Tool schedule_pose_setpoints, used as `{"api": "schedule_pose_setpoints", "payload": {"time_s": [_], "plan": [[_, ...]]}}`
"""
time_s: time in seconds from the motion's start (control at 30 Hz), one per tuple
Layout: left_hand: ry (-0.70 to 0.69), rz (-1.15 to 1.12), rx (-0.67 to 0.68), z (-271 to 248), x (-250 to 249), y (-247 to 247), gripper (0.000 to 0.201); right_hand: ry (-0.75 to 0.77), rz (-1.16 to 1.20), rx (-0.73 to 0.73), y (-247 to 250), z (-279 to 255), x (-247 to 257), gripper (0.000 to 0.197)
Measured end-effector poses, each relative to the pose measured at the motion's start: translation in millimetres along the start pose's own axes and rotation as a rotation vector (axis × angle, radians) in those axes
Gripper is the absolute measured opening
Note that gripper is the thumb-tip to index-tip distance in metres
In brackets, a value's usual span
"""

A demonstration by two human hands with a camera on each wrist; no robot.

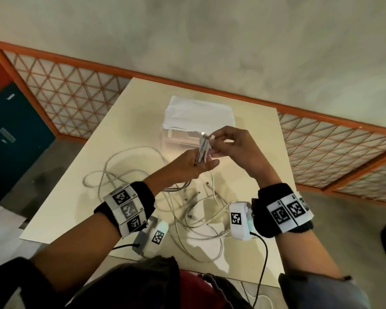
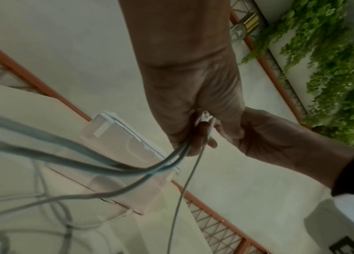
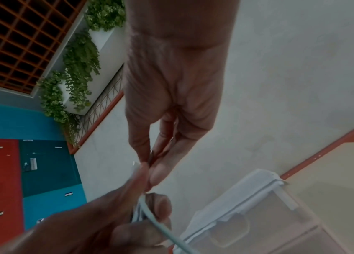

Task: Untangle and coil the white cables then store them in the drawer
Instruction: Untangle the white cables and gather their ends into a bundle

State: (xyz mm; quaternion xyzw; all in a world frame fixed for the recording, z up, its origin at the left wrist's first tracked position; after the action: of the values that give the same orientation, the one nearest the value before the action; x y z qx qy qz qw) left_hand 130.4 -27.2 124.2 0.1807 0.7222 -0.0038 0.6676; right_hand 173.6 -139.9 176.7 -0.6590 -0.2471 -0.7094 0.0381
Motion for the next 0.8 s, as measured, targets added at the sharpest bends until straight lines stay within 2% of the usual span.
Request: {"api": "schedule_pose_setpoints", "payload": {"time_s": [0.13, 0.23, 0.27, 0.33, 0.37, 0.43, 0.5, 0.53, 0.6, 0.67, 0.7, 0.8], "plan": [[0.045, -0.175, -0.022, -2.6, -2.4, -6.6, 0.034, 0.051, -0.098, -0.062, 5.7, -5.4, 6.5, 0.018], [0.002, -0.148, -0.084, -3.3, -8.2, -0.1, 0.036, 0.003, -0.02, -0.108, 4.3, -12.3, -5.0, 0.042], [-0.012, -0.168, -0.096, -3.7, -11.0, 3.3, 0.036, -0.041, 0.031, -0.06, -0.5, -14.7, -12.1, 0.057], [-0.051, -0.319, -0.059, -4.6, -20.7, 6.2, 0.036, -0.133, 0.048, 0.138, -17.1, -19.4, -26.8, 0.084], [-0.074, -0.417, -0.024, -5.3, -26.4, 6.6, 0.037, -0.153, 0.005, 0.252, -27.9, -22.8, -29.3, 0.085], [-0.114, -0.558, 0.037, -7.5, -39.5, 6.2, 0.039, -0.139, -0.076, 0.377, -47.0, -27.8, -27.7, 0.057], [-0.147, -0.65, 0.078, -10.7, -51.7, 4.5, 0.039, -0.101, -0.047, 0.354, -60.3, -30.2, -22.0, 0.018], [-0.163, -0.673, 0.086, -12.1, -57.0, 5.2, 0.039, -0.089, -0.033, 0.338, -64.0, -31.1, -19.7, 0.009], [-0.191, -0.677, 0.041, -13.3, -62.3, 14.5, 0.04, -0.075, -0.043, 0.322, -67.9, -30.1, -22.1, 0.025], [-0.209, -0.675, -0.032, -13.3, -60.2, 28.0, 0.04, -0.064, -0.119, 0.295, -63.0, -26.5, -27.8, 0.023], [-0.212, -0.678, -0.066, -13.5, -57.7, 33.7, 0.04, -0.047, -0.208, 0.27, -57.7, -23.5, -31.3, 0.022], [-0.22, -0.634, -0.163, -18.2, -54.6, 45.4, 0.04, -0.024, -0.536, 0.206, -41.5, -15.4, -44.7, 0.044]]}}
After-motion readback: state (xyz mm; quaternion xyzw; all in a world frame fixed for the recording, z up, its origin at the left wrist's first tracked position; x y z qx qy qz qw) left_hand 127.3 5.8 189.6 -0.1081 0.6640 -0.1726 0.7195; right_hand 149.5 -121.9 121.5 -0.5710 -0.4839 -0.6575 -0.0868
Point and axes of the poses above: each hand's wrist, its own z-axis towards the middle knuckle, its own y-axis out of the back of the hand, x = y × z, the point moved 6 cm from there along z, towards the middle knuckle, and after that the axes turned 1 degree about -x, right-handed, at the moved point
